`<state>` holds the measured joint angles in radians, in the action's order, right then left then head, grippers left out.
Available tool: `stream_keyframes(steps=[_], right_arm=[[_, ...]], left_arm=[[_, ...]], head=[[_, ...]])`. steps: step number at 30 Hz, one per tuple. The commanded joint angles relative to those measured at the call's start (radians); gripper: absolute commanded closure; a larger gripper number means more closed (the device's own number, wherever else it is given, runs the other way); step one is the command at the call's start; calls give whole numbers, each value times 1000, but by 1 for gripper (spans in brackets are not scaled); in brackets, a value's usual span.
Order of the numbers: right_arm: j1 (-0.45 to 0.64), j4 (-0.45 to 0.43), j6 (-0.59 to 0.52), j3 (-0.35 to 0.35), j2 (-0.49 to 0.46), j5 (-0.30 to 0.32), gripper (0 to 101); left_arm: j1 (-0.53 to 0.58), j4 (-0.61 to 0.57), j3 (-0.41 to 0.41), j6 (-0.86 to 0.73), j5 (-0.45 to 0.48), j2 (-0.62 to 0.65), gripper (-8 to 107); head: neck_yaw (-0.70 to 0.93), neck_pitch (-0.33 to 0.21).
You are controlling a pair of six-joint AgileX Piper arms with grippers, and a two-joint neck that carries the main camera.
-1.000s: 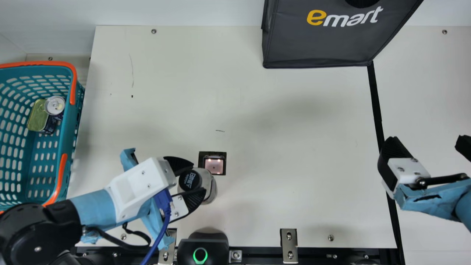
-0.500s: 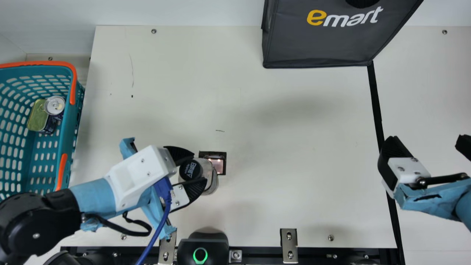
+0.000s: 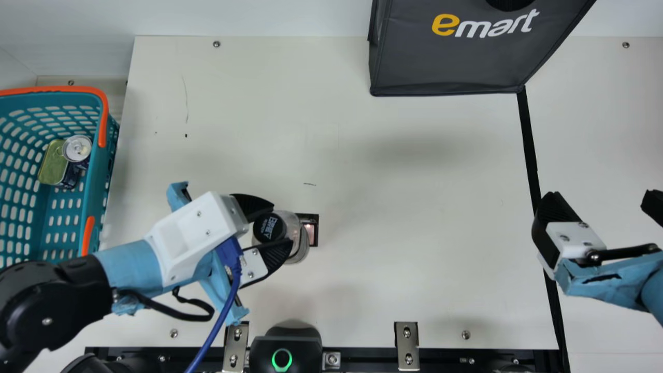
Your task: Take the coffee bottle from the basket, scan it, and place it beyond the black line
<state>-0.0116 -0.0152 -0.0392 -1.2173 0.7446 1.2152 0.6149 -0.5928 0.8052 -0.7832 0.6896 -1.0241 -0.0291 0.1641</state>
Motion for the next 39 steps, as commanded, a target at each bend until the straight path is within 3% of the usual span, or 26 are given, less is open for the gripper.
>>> stream_keyframes(steps=[1, 39], right_arm=[[0, 0, 0, 0, 0, 0, 10], [0, 0, 0, 0, 0, 0, 10]], left_arm=[[-1, -3, 9, -6, -3, -11, 89], [55, -52, 293, -104, -120, -390, 89]], head=[[2, -26], [2, -26]])
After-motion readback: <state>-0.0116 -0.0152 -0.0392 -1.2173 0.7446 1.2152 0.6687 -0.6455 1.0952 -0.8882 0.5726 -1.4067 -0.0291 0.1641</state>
